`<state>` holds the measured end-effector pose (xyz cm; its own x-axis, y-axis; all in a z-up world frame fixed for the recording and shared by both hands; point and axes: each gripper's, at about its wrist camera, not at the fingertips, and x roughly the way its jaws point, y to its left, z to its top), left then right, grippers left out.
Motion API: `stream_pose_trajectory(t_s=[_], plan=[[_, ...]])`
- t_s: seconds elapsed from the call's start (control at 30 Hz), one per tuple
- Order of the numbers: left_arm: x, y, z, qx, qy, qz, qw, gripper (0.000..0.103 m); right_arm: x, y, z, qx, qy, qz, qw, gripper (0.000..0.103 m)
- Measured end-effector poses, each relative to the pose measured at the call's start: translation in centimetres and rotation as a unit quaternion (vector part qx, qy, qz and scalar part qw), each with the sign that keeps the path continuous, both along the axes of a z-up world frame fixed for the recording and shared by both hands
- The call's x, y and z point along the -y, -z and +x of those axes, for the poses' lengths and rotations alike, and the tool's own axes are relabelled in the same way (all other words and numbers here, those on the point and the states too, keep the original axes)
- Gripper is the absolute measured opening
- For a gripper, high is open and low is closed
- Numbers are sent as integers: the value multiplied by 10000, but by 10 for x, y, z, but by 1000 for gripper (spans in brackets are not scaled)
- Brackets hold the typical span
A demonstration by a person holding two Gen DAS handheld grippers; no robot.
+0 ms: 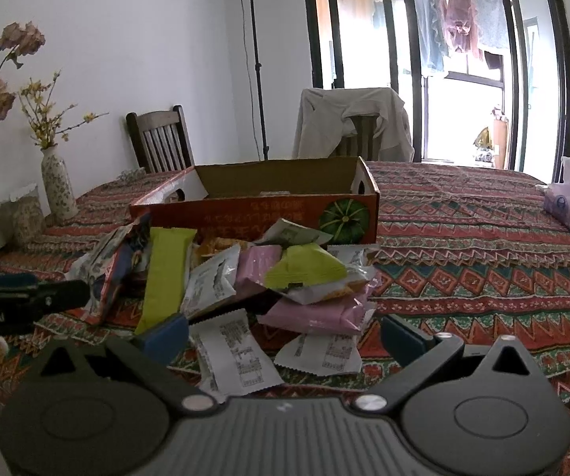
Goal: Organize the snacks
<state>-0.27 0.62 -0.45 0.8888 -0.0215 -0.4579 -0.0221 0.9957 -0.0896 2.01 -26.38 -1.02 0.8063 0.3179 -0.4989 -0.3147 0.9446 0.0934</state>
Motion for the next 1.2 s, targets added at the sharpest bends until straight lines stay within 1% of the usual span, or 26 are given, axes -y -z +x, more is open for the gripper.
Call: stream_pose_trajectory(t_s=[1.2], plan=[[-4, -1, -3, -16, -14, -43, 10000, 103, 1, -1, -2, 6, 1, 25, 10000, 103]])
